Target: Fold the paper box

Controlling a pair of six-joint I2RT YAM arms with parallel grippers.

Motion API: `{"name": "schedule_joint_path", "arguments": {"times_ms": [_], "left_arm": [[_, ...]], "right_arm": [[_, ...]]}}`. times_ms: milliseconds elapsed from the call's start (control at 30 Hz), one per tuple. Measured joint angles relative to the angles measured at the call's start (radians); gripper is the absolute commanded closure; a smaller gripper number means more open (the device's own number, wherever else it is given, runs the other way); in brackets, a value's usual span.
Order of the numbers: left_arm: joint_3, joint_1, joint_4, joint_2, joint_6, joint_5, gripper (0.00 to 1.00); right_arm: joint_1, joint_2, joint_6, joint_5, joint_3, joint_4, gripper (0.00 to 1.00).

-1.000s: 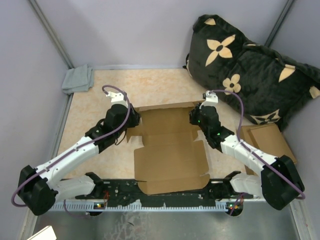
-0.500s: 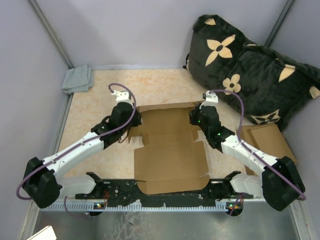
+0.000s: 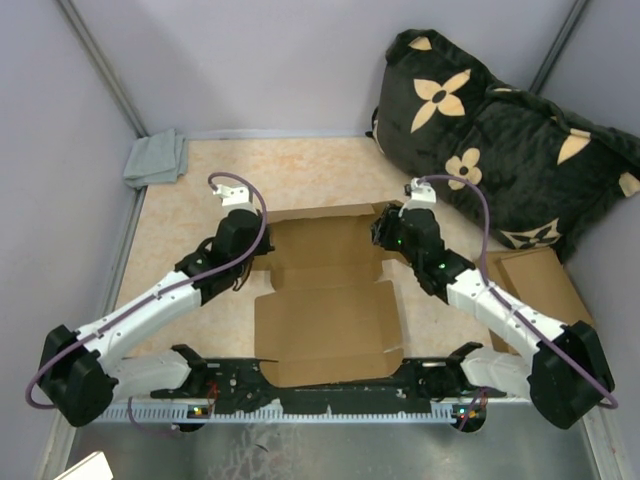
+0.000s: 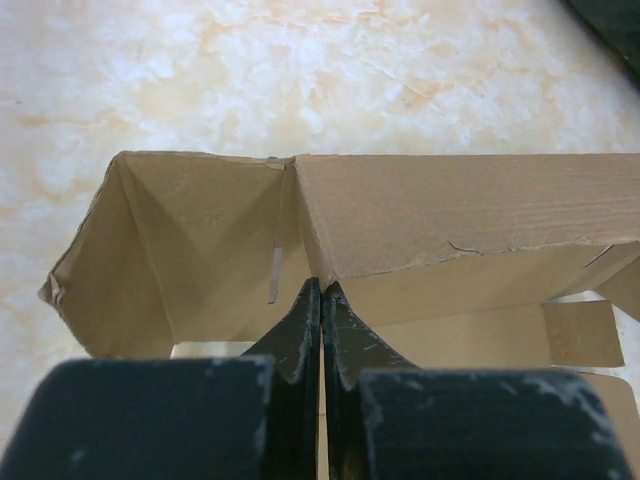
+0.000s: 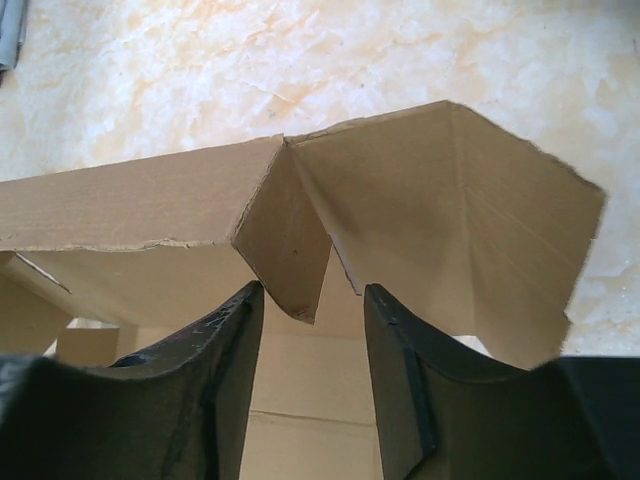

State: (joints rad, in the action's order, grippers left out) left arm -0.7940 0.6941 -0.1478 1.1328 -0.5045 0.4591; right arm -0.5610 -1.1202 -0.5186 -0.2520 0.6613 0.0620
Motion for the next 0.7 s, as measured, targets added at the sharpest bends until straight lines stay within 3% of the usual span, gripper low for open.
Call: {"name": "schedule_joint_path", "arguments": {"times_ms": [167, 367, 533, 700], "left_arm": [[0.003, 0.000, -0.032, -0.042, 0.029, 0.053, 1.00], [0.014, 0.000, -0.049, -0.092, 0.039, 0.089, 1.00], [0.065, 0.000, -0.047, -0.120, 0.032, 0.098, 1.00], [0.081, 0.000, -0.037, -0.124, 0.028, 0.102, 1.00]], "right_arm": [[0.000, 0.052, 0.030, 0.025, 0.069, -0.111, 0.46], [0.029, 0.153, 0.082, 0.029, 0.092, -0.178, 0.53], [0.192, 0.200, 0.102, 0.038, 0.090, -0.172, 0.56], [0.340, 0.071, 0.107, 0.103, 0.052, -0.096, 0.57]]}}
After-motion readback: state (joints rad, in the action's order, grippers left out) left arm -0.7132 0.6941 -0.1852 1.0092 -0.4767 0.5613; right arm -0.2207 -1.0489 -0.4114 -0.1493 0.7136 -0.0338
